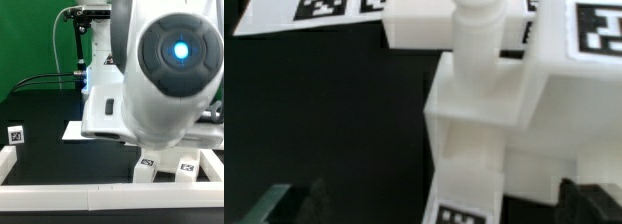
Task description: Assemble chair
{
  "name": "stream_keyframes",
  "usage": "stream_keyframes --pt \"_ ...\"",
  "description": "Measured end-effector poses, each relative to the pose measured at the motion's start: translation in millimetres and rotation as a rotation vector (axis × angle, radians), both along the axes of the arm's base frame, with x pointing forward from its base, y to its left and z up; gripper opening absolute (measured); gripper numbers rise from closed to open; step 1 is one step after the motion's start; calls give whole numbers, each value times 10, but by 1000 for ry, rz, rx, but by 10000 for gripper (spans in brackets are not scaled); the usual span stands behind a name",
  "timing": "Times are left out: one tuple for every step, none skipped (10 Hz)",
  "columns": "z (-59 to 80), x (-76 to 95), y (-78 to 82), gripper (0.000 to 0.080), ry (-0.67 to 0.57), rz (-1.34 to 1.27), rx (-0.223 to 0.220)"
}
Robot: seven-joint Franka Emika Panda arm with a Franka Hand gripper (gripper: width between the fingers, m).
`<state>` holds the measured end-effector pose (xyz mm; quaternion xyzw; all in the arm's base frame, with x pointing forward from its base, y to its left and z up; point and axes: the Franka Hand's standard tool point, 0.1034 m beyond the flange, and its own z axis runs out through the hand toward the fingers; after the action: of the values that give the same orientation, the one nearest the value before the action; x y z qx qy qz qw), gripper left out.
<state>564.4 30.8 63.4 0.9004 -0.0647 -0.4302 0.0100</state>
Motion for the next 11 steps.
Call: stream_keyframes --pt "88 -3 -64 646 14 -11 3" --pt "216 63 -104 646 -12 -14 2" --pt "408 174 -131 646 -64 -7 -3" --pt "567 325 -150 648 -160 -5 0" --pt "738 324 -135 648 -264 -4 14" --pt "909 173 -107 648 -324 3 36" --pt "1039 12 -65 648 -360 8 53" --pt "1089 -55 11 648 -461 7 49" --pt "1111 -223 100 648 -551 -12 28" --pt "1072 -349 124 648 -575 -64 -22" --pt "1053 -230 139 648 -665 -56 -17"
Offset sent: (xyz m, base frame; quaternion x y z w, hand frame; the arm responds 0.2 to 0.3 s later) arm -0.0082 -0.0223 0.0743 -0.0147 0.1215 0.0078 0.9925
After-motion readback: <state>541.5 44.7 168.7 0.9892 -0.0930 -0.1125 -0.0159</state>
